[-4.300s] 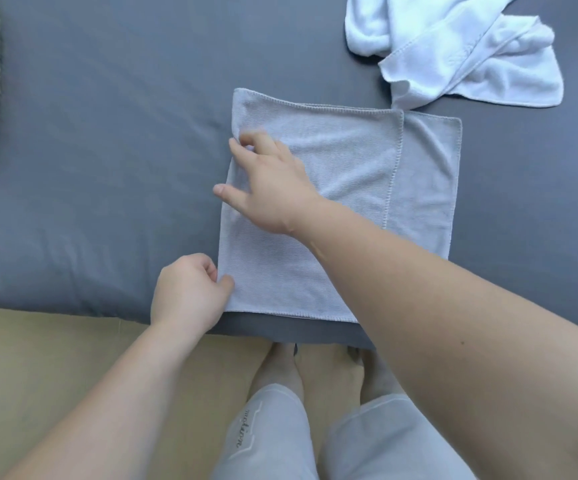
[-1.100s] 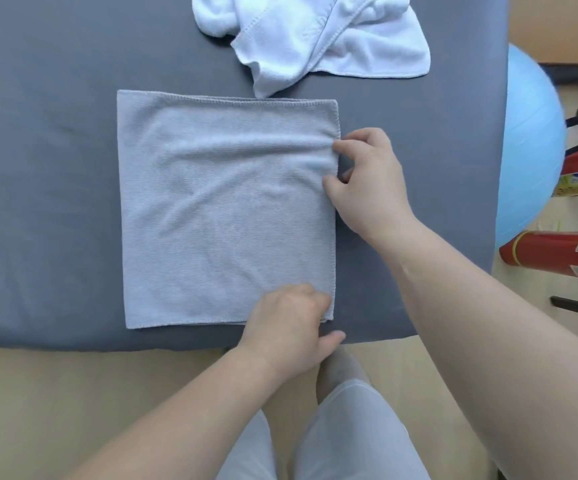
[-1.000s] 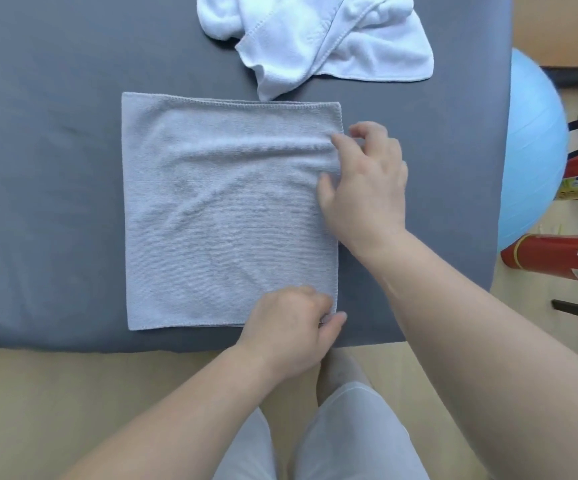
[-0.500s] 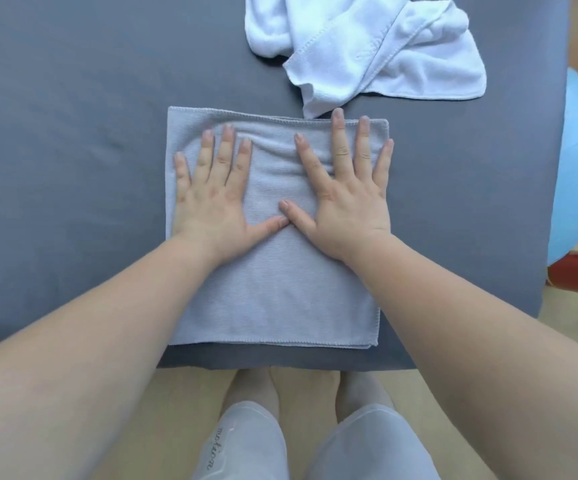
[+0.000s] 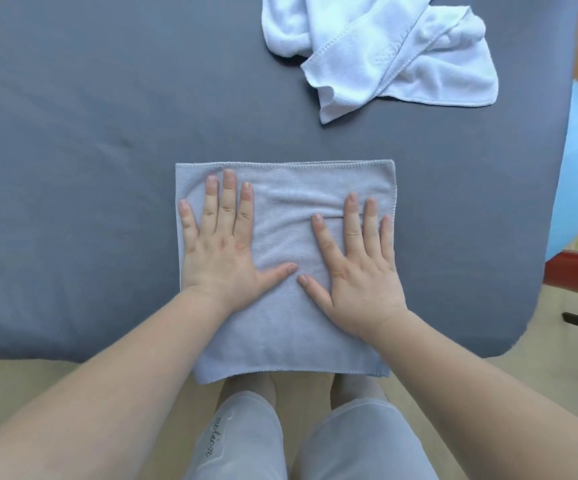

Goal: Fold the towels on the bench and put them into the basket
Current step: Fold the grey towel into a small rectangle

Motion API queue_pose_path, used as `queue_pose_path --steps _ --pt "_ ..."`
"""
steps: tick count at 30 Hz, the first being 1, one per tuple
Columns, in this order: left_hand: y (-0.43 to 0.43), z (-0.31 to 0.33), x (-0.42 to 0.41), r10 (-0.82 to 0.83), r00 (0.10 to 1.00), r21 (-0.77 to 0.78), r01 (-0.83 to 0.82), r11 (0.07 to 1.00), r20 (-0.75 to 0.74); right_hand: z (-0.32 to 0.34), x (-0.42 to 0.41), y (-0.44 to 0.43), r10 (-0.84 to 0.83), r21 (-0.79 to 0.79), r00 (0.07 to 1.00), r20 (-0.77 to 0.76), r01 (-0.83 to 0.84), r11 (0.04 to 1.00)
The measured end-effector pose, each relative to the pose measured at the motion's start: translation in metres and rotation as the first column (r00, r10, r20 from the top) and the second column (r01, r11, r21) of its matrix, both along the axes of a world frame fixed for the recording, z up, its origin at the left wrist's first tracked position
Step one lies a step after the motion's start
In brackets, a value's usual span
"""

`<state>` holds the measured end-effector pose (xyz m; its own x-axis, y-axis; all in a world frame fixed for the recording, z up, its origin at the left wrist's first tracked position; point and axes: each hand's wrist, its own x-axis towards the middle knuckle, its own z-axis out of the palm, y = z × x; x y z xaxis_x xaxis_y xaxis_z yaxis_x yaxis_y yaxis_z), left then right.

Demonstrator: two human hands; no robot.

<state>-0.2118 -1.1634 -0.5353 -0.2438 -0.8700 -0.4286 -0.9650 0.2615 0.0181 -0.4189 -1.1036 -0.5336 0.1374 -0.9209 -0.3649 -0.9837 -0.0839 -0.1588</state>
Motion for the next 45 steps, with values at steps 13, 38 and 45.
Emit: queue_pose_path --steps 13,38,45 --pt "-0.042 0.001 0.008 0.082 0.996 -0.043 -0.083 0.996 -0.033 -0.002 0.0 -0.056 -0.162 0.027 0.986 -0.038 0.163 0.986" --pt "-0.142 0.05 0.017 -0.103 0.99 0.143 0.088 0.986 0.1 0.031 -0.038 -0.152 0.144 0.047 0.988 -0.048 -0.142 0.989" --pt "-0.151 0.048 0.01 -0.027 0.989 -0.25 -0.01 0.968 -0.145 0.04 -0.055 -0.174 0.066 -0.209 0.998 -0.012 -0.067 0.976"
